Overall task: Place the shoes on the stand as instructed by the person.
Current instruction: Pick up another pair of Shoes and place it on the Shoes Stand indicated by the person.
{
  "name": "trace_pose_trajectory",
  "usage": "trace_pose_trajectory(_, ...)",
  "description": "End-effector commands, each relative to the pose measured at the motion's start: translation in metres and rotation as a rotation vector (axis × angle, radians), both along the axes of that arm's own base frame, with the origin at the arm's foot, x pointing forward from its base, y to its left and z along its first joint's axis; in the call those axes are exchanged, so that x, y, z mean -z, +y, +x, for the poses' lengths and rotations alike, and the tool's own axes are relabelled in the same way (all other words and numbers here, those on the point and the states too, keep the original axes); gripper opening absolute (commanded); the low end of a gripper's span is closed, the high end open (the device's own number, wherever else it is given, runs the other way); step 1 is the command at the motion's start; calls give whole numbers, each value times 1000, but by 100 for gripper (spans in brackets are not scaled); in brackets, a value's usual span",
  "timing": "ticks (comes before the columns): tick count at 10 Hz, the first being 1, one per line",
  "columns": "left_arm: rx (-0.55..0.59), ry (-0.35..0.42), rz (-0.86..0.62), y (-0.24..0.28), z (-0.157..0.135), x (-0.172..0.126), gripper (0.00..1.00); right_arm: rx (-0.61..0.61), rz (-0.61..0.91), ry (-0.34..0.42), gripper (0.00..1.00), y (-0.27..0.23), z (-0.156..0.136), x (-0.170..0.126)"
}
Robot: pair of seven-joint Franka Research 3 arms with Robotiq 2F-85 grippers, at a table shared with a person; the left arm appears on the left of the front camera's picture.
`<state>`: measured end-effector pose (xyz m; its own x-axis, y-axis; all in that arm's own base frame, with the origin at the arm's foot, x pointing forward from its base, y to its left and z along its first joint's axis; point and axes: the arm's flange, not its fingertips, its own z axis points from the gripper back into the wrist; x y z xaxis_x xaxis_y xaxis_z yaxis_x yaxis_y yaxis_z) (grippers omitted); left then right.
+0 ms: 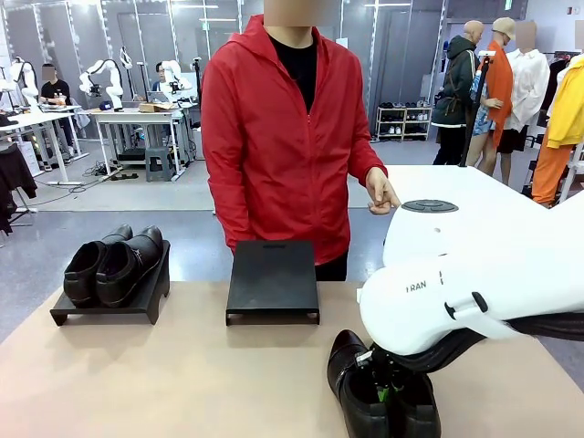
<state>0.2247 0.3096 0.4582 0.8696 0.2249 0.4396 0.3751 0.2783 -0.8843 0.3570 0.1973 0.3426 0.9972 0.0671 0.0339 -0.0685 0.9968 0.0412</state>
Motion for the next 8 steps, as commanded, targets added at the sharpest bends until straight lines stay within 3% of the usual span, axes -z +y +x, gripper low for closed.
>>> trace_pose_trajectory(1,11,-26,-2,-2,-3,-1,100,22,-5,-38,0,-7,-13,-7)
trace_pose_trajectory(5,11,-26,-2,-2,-3,-1,100,31,195,-124,0,-60,-25,-126)
trace_pose_trajectory(8,11,-26,-2,-2,-3,-1,100,62,120,-210,0,-104,-31,-182)
